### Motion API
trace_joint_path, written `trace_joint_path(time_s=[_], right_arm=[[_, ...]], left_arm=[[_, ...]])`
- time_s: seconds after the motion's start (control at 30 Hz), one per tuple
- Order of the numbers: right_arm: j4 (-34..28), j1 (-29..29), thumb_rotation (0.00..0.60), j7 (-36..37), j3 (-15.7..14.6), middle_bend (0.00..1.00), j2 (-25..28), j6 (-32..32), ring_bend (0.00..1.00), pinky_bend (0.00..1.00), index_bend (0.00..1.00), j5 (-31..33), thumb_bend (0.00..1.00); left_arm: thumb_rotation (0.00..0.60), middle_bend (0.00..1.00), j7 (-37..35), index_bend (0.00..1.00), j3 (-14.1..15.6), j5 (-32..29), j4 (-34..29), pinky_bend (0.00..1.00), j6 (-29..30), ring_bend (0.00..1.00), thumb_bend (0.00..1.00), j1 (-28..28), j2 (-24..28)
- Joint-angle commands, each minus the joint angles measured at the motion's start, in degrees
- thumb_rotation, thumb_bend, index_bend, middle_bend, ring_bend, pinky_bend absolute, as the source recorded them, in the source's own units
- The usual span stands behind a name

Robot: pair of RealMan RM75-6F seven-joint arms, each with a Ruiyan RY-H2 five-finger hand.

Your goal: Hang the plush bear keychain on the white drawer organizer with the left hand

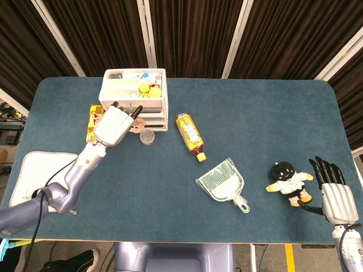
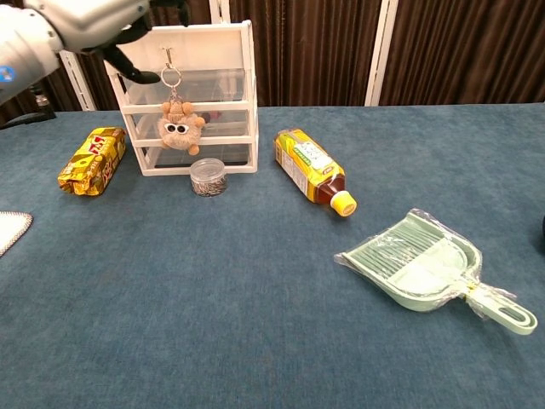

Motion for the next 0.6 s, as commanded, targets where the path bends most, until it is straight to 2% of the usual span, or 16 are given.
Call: trace_joint_path(time_s=[0.03, 0.1, 0.17, 0.27, 0.3, 0.4, 0.47, 0.6], right_arm=[[-0.08, 0.03, 0.600, 0.22, -0.25, 0.00, 0.24, -0.10, 0.00, 0.00, 0.02, -0.43, 0.06], [-0.10, 0.02, 0.600, 0.01, -0.44, 0.00, 0.30, -0.14, 0.00, 0.00, 0.02, -0.69, 0.06], [0.03, 0.10, 0.600, -0.86, -0.74, 0.00, 0.33, -0.55, 0.00, 0.00, 0.01, -0.75, 0.06], [-0.04, 0.15, 0.600, -1.43, -0.83, 0.00, 0.38, -0.90, 0.00, 0.00, 0.01, -0.41, 0.06], [-0.09, 0.18, 0.600, -1.60, -0.85, 0.00, 0.41, -1.07, 0.00, 0.00, 0.01, -0.24, 0.06], [0.02, 0.40, 0.600, -3.02, -1.09, 0.00, 0.57, -2.18, 0.00, 0.00, 0.01, 0.62, 0.06], [-0.23, 0.49, 0.600, -3.60, -1.01, 0.00, 0.56, -2.58, 0.00, 0.00, 0.01, 1.26, 0.06], [-0.44, 0.57, 0.600, -4.20, -0.92, 0.00, 0.45, -2.74, 0.00, 0.00, 0.01, 1.71, 0.06]], left_arm=[[0.600, 0.84, -0.46, 0.34, 2.62, -2.83, -15.02, 0.66, 5.26, 0.80, 0.15, 8.62, 7.48], [0.600, 0.79, 0.20, 0.34, 4.21, -3.27, -20.72, 0.62, 7.71, 0.77, 0.16, 12.13, 10.06], [0.600, 0.68, -0.96, 0.32, 7.29, -3.61, -25.55, 0.55, 12.30, 0.68, 0.17, 17.83, 12.31], [0.600, 0.39, -1.89, 0.26, 9.69, -3.08, -28.37, 0.40, 15.13, 0.39, 0.16, 21.71, 14.10], [0.600, 0.27, -2.47, 0.22, 10.51, -3.18, -29.10, 0.31, 15.78, 0.24, 0.16, 23.07, 14.65], [0.600, 0.06, -5.49, 0.13, 13.64, -5.44, -31.40, 0.09, 17.99, 0.03, 0.12, 28.66, 16.63], [0.600, 0.00, -6.49, 0.08, 14.53, -4.80, -31.66, 0.01, 18.29, 0.00, 0.09, 30.05, 17.61], [0.600, 0.00, -7.87, 0.01, 15.05, -3.94, -31.97, 0.00, 18.95, 0.00, 0.09, 31.85, 18.78]])
